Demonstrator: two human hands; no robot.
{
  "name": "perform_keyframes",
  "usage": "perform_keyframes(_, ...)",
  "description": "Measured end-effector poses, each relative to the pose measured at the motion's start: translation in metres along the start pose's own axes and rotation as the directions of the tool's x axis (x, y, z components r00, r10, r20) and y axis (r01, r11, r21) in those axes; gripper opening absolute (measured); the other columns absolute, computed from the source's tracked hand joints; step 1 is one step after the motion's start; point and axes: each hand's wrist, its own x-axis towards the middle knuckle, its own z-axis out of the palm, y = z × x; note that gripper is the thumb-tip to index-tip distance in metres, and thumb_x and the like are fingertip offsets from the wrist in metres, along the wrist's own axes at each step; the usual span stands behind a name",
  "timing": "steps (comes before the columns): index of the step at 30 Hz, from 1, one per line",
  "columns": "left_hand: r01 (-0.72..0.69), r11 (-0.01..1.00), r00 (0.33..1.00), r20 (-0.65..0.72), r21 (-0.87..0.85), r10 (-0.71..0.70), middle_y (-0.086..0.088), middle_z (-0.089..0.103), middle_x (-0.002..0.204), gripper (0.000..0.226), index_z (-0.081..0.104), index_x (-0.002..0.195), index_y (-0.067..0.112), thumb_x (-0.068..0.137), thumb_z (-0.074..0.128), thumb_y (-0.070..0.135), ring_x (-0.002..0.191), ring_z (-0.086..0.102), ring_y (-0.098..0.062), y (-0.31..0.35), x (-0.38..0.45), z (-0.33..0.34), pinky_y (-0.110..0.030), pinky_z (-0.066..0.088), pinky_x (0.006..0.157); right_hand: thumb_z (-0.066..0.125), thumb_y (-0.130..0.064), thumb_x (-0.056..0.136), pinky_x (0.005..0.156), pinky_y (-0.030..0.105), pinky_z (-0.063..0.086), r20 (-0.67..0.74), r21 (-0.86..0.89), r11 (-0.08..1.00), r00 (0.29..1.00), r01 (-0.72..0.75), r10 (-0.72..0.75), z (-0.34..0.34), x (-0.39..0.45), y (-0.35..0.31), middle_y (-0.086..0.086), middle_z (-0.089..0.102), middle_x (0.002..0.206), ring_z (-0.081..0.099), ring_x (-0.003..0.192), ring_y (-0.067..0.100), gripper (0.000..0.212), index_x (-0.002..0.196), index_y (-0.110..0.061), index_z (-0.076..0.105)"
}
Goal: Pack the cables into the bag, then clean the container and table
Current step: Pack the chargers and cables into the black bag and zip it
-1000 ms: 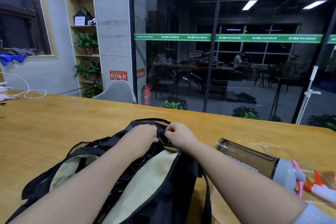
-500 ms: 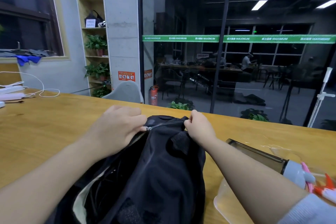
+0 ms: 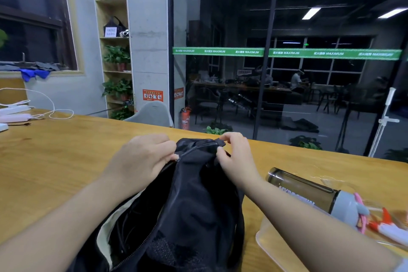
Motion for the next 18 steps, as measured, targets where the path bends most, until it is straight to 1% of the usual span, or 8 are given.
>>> perform_keyframes(2, 0.017, 1.000, 1.000, -0.005, -0.008, -0.017, 0.004, 0.045, 0.065, 0.032, 0.044, 0.067, 0.015, 0.091, 0.040, 0.036, 0.058, 0.046, -0.021, 0.001, -0.001, 0.000, -0.033, 0.041, 0.048, 0.052, -0.019, 0.085, 0.096, 0.021, 0.033, 0.032, -0.025, 0.973, 0.973, 0.228, -0.227, -0.002, -0.010, -0.014, -0.005, 0.052, 0.114, 0.039, 0.108, 0.007, 0.032, 0.117, -0.014, 0.055)
perform_keyframes(4, 0.030, 0.999, 1.000, -0.001, -0.015, -0.030, 0.005, 0.045, 0.066, 0.034, 0.044, 0.066, 0.015, 0.091, 0.039, 0.038, 0.059, 0.046, -0.020, 0.002, -0.002, -0.001, -0.032, 0.040, 0.048, 0.054, -0.018, 0.081, 0.101, 0.026, 0.034, 0.086, -0.077, 0.908, 0.910, 0.412, -0.406, 0.001, -0.018, -0.025, -0.002, 0.056, 0.122, 0.041, 0.117, 0.012, 0.038, 0.120, -0.015, 0.056)
perform_keyframes(7, 0.021, 0.999, 1.000, 0.016, -0.030, -0.020, 0.006, 0.046, 0.065, 0.031, 0.042, 0.067, 0.018, 0.090, 0.041, 0.039, 0.060, 0.046, -0.020, 0.004, -0.004, -0.003, -0.032, 0.041, 0.049, 0.052, -0.016, 0.081, 0.100, 0.031, 0.035, 0.174, -0.104, 0.845, 0.846, 0.525, -0.504, 0.014, -0.026, -0.037, -0.001, 0.058, 0.124, 0.047, 0.120, 0.018, 0.040, 0.120, -0.015, 0.057)
perform_keyframes(9, 0.027, 0.998, 1.000, 0.017, -0.052, -0.026, 0.007, 0.047, 0.064, 0.030, 0.042, 0.067, 0.020, 0.089, 0.042, 0.041, 0.060, 0.046, -0.019, 0.004, -0.007, -0.006, -0.033, 0.041, 0.049, 0.051, -0.015, 0.083, 0.097, 0.034, 0.039, 0.205, -0.067, 0.861, 0.852, 0.504, -0.482, 0.018, -0.028, -0.041, 0.000, 0.062, 0.117, 0.050, 0.114, 0.020, 0.033, 0.115, -0.014, 0.061)
perform_keyframes(12, 0.054, 0.996, 0.998, 0.047, -0.077, -0.050, 0.009, 0.052, 0.064, 0.036, 0.052, 0.066, 0.019, 0.088, 0.040, 0.045, 0.062, 0.048, -0.016, 0.005, -0.014, -0.010, -0.035, 0.043, 0.053, 0.051, -0.019, 0.087, 0.084, 0.042, 0.047, 0.177, -0.074, 0.875, 0.870, 0.478, -0.460, 0.021, -0.028, -0.040, 0.000, 0.067, 0.100, 0.057, 0.097, 0.024, 0.021, 0.100, -0.015, 0.066)
perform_keyframes(15, 0.078, 0.989, 0.993, 0.099, -0.123, -0.066, 0.012, 0.055, 0.068, 0.033, 0.054, 0.068, 0.022, 0.087, 0.041, 0.045, 0.066, 0.044, -0.005, 0.006, -0.024, -0.016, -0.034, 0.044, 0.060, 0.054, -0.016, 0.091, 0.089, 0.038, 0.045, 0.158, -0.016, 0.958, 0.947, 0.287, -0.281, 0.021, -0.025, -0.043, -0.007, 0.067, 0.101, 0.055, 0.099, 0.016, 0.015, 0.100, -0.019, 0.067)
perform_keyframes(17, 0.121, 0.974, 0.988, 0.123, -0.192, -0.099, 0.016, 0.057, 0.076, 0.032, 0.054, 0.069, 0.021, 0.086, 0.043, 0.045, 0.072, 0.046, 0.000, 0.006, -0.030, -0.022, -0.026, 0.043, 0.066, 0.054, -0.017, 0.093, 0.090, 0.033, 0.045, 0.151, 0.003, 0.983, 0.972, 0.183, -0.181, 0.022, -0.024, -0.044, -0.011, 0.065, 0.101, 0.054, 0.101, 0.011, 0.014, 0.099, -0.022, 0.065)
perform_keyframes(18, 0.160, 0.957, 0.982, 0.134, -0.243, -0.130, 0.020, 0.060, 0.084, 0.033, 0.055, 0.069, 0.019, 0.085, 0.044, 0.045, 0.076, 0.049, 0.005, 0.007, -0.034, -0.025, -0.018, 0.041, 0.069, 0.053, -0.018, 0.093, 0.090, 0.032, 0.045, 0.152, 0.012, 0.989, 0.977, 0.146, -0.146, 0.023, -0.024, -0.045, -0.011, 0.065, 0.101, 0.055, 0.100, 0.010, 0.013, 0.099, -0.022, 0.065)
